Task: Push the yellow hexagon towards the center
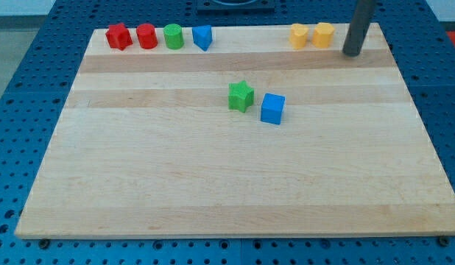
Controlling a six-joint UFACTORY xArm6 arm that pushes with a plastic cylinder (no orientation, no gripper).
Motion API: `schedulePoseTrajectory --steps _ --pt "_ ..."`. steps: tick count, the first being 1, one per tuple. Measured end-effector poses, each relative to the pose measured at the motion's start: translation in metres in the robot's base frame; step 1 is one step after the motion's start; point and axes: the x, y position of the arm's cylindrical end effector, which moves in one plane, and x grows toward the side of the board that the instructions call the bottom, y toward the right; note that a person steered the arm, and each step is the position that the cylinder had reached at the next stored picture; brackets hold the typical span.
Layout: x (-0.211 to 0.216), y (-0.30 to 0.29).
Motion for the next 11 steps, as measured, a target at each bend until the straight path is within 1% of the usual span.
schedulePoseTrajectory --steps 1,2,4,5,6,9,11 --pt "-0.034 0.013" --pt "-0.065 0.009" --pt "-0.072 -0.036" --pt "-0.069 -0.043" --pt "-0.055 -0.05" --pt "0.005 -0.055" --pt "0.013 -0.069"
